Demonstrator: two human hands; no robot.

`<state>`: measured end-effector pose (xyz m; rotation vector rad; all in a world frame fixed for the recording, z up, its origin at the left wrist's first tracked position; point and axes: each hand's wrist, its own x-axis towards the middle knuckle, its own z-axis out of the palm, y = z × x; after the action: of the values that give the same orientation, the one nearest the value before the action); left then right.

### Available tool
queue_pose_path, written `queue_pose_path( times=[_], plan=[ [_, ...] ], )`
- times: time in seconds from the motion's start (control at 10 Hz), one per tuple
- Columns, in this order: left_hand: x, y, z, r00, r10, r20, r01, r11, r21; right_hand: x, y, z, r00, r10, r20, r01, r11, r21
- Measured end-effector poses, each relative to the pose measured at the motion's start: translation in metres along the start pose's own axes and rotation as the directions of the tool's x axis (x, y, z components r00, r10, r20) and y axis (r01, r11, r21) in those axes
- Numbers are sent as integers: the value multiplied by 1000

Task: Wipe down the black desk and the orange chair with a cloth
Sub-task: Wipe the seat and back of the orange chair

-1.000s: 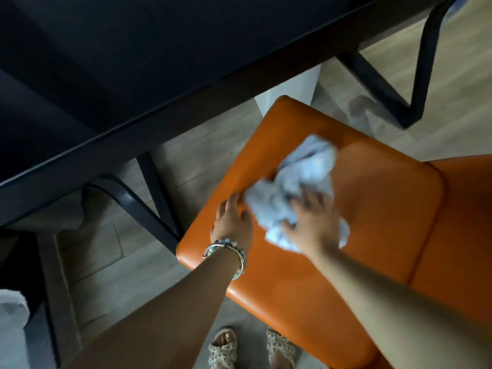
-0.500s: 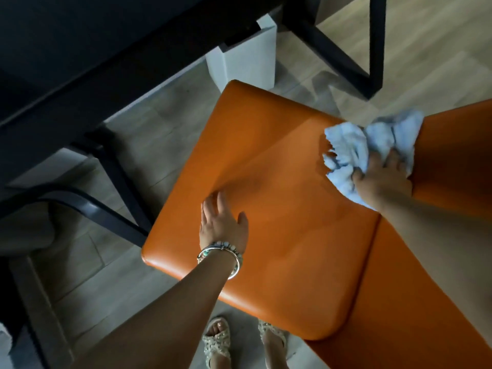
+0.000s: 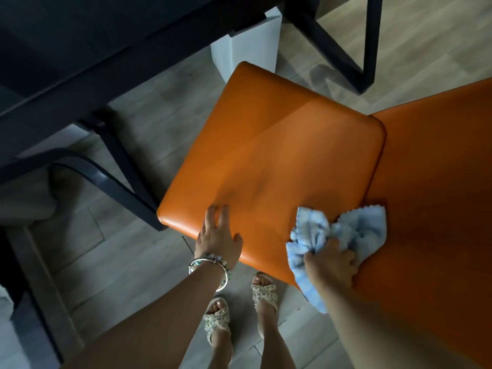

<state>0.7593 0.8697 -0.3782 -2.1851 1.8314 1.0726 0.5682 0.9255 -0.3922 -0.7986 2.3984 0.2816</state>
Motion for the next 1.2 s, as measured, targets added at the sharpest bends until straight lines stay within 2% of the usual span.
queue_pose_path(
  times=[0.1,0.2,0.3,0.4,0.5,0.6,0.7,0.8,0.9,1.0,1.1,1.2],
  plan=[
    [-19,-17,-4,1000,15,14,-15,1000,-18,-46,-21,33,995,71,68,-76,995,63],
    [-35,-32,-9,1000,4,20,-2,994,-105,-100,-54,69,949,-40,314,-85,923,376],
    [-48,-51,-23,995,-75,-62,52,949,-312,-145,-81,84,911,-133,390,-182,718,672],
    [-62,-76,-40,960,-203,-192,105,899,-426,-160,-91,74,920,-212,330,-141,608,782],
    [-77,-77,-58,956,-270,-117,150,789,-596,-163,-95,47,914,-296,276,-98,500,860],
    [-102,-63,-80,989,-142,37,94,419,-903,-179,-97,16,826,-418,378,-165,461,872],
    [-128,-48,-101,988,39,151,134,278,-951,-197,-93,-14,758,-541,364,-31,529,848],
    [-152,-32,-119,983,137,123,82,270,-959,-210,-87,-42,752,-570,331,-2,501,866],
    [-169,-11,-131,971,227,72,-11,346,-938,-222,-88,-74,735,-612,293,123,545,829],
    [-180,18,-141,992,122,-34,-73,330,-941,-216,-80,-108,738,-595,317,24,493,870],
    [-193,55,-146,961,-192,-197,-118,360,-925,-203,-62,-157,697,-563,445,-126,515,848],
    [-210,92,-142,902,-323,-287,-174,336,-926,-189,-38,-200,627,-625,465,-95,531,842]
  ],
)
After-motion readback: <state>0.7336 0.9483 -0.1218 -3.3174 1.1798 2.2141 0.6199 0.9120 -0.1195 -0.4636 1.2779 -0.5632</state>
